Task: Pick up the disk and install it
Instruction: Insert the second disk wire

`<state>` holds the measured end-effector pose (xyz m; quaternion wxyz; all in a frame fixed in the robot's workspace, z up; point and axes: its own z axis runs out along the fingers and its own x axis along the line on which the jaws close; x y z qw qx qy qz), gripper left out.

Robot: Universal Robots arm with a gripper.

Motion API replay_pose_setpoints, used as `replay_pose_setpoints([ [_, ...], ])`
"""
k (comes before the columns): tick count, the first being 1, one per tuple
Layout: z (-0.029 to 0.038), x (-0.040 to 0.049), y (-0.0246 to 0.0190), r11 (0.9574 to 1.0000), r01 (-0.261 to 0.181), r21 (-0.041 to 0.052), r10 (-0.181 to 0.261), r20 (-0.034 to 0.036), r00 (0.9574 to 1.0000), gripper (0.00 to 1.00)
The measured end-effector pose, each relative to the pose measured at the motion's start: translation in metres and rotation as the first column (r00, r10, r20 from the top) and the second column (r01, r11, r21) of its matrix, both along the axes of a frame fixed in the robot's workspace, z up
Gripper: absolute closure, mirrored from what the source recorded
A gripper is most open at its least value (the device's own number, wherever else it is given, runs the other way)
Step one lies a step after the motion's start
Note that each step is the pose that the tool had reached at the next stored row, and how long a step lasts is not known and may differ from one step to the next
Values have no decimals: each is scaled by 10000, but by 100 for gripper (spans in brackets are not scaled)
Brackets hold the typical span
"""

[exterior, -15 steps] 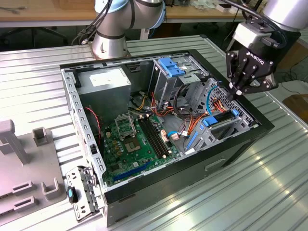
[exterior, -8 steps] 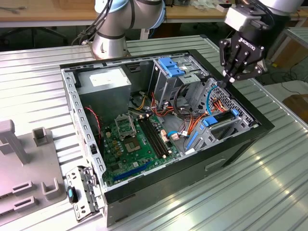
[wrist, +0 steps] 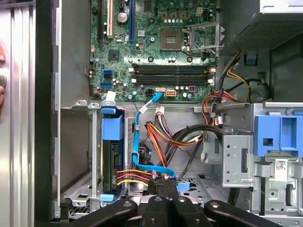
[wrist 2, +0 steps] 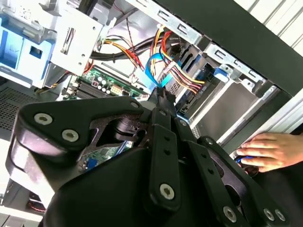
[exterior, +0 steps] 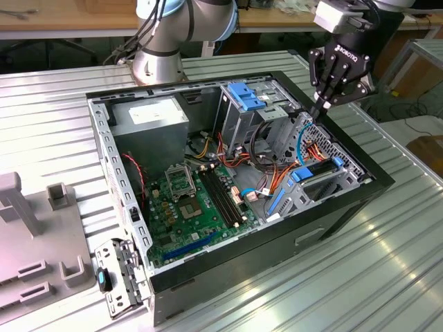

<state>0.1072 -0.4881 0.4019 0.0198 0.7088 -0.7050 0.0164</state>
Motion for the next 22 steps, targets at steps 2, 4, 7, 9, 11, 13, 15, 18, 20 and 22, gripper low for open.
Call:
replay_pose_setpoints([
  [2, -3, 4, 1, 10000, -2, -59, 2, 0, 10000, 89],
  [4, -6, 6, 2, 9999, -1, -149, 1, 0, 10000, 83],
  [7, -14, 10, 30, 9995, -1, -304, 1, 1, 10000, 76],
  [9, -17, 14, 66, 9992, -1, -407, 1, 0, 10000, 75],
  [11, -26, 25, 124, 9980, -2, -640, 2, 0, 10000, 68],
  [13, -36, 35, 172, 9952, 0, -979, 0, 0, 10000, 68],
  [15, -48, 41, 211, 9936, 0, -1127, -1, 0, 10000, 68],
  [18, -88, 48, 289, 9924, 2, -1233, -2, 0, 10000, 68],
  [20, -109, 50, 299, 9910, 1, -1336, -1, 2, 10000, 68],
  [22, -123, 50, 299, 9854, 5, -1705, 0, 28, 10000, 68],
])
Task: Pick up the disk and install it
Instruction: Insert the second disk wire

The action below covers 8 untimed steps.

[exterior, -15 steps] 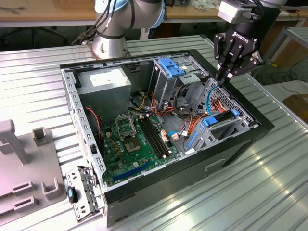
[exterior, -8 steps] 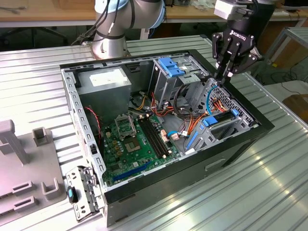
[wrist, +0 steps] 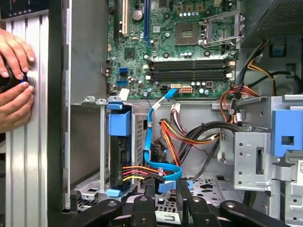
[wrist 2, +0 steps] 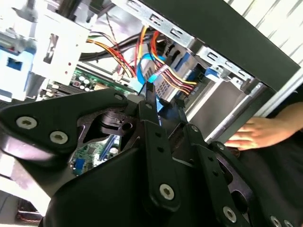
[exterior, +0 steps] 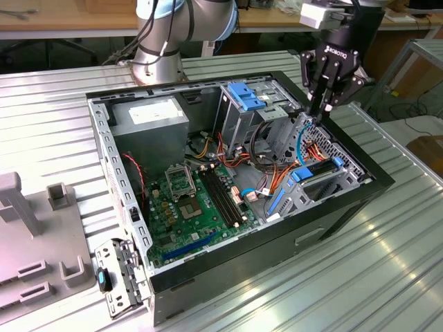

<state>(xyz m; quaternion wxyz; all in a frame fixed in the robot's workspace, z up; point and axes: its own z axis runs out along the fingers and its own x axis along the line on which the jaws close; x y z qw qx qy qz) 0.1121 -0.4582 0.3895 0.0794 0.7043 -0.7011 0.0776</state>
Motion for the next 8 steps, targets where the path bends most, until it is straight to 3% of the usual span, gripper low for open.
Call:
replay_pose_setpoints([
  [2, -4, 0, 0, 9997, 0, -227, 0, 10, 10000, 68],
  [3, -10, 0, 0, 9988, 1, -487, 0, 21, 10000, 68],
  [4, -14, 0, 0, 9981, 1, -620, 1, 26, 10000, 68],
  [8, -24, 0, -1, 9957, 2, -922, 2, 42, 10000, 68],
])
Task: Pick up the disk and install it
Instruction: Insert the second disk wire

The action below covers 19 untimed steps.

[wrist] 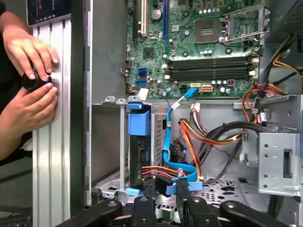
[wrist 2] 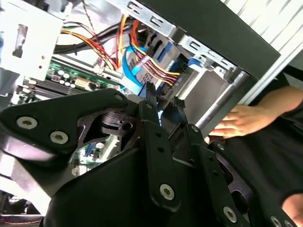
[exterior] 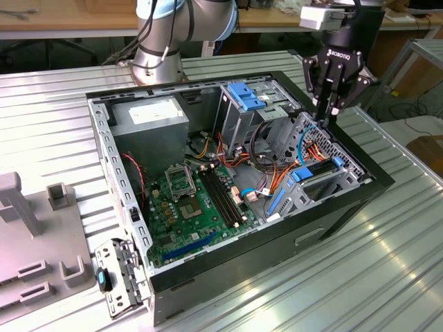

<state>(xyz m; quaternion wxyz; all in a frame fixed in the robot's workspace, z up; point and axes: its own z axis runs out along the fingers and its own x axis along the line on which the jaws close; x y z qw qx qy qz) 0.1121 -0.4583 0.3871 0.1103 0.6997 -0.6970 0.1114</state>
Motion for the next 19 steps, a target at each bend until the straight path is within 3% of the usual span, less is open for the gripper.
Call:
replay_pose_setpoints([
  [2, -8, 0, 0, 9999, 0, -143, 1, 8, 10000, 70],
  [5, -29, 0, 0, 9990, 0, -448, 1, 26, 10000, 89],
  [7, -42, 0, 0, 9984, 1, -560, 1, 33, 10000, 89],
  [10, -56, 0, 0, 9981, 1, -621, 2, 53, 10000, 89],
  [19, -59, 0, 0, 9980, 2, -628, 1, 54, 10000, 89],
])
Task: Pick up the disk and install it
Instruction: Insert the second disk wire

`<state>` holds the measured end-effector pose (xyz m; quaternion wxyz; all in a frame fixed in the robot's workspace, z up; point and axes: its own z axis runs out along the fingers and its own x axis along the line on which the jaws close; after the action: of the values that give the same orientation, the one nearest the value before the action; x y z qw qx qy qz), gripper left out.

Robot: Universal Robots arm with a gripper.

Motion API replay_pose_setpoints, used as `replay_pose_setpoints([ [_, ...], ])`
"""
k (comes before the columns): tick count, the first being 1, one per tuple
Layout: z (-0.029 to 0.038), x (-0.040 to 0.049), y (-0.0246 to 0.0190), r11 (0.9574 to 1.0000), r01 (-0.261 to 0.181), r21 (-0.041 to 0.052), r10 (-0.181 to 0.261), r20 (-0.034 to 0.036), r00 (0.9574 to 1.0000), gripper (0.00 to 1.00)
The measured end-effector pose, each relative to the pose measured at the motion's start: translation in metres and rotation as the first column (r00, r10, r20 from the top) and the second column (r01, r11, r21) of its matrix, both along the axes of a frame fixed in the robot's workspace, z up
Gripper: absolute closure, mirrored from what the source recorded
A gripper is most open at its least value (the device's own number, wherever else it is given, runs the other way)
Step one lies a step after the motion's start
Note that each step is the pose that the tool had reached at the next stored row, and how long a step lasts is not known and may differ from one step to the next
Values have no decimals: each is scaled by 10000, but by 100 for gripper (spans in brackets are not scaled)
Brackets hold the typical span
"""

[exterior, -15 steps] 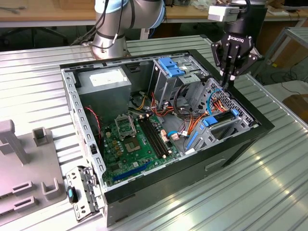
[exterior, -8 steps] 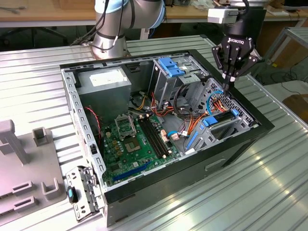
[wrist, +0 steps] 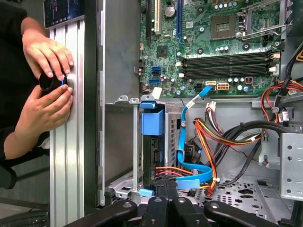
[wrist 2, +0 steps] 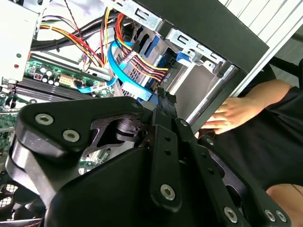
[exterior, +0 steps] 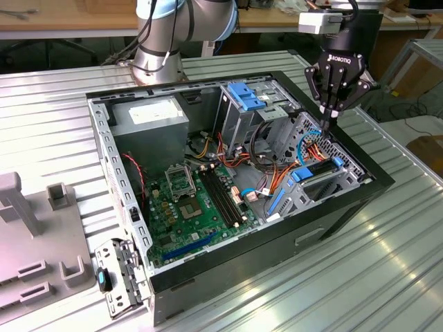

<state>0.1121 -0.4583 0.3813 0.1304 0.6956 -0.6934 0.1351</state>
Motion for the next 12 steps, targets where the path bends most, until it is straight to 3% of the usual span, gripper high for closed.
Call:
replay_pose_setpoints([
  [5, 0, 0, 0, 10000, 0, -1, 0, 0, 10000, 89],
  [10, -3, 0, 0, 10000, 0, 0, 0, 0, 10000, 70],
  [12, -4, 0, 0, 10000, 0, -2, 0, 0, 10000, 70],
])
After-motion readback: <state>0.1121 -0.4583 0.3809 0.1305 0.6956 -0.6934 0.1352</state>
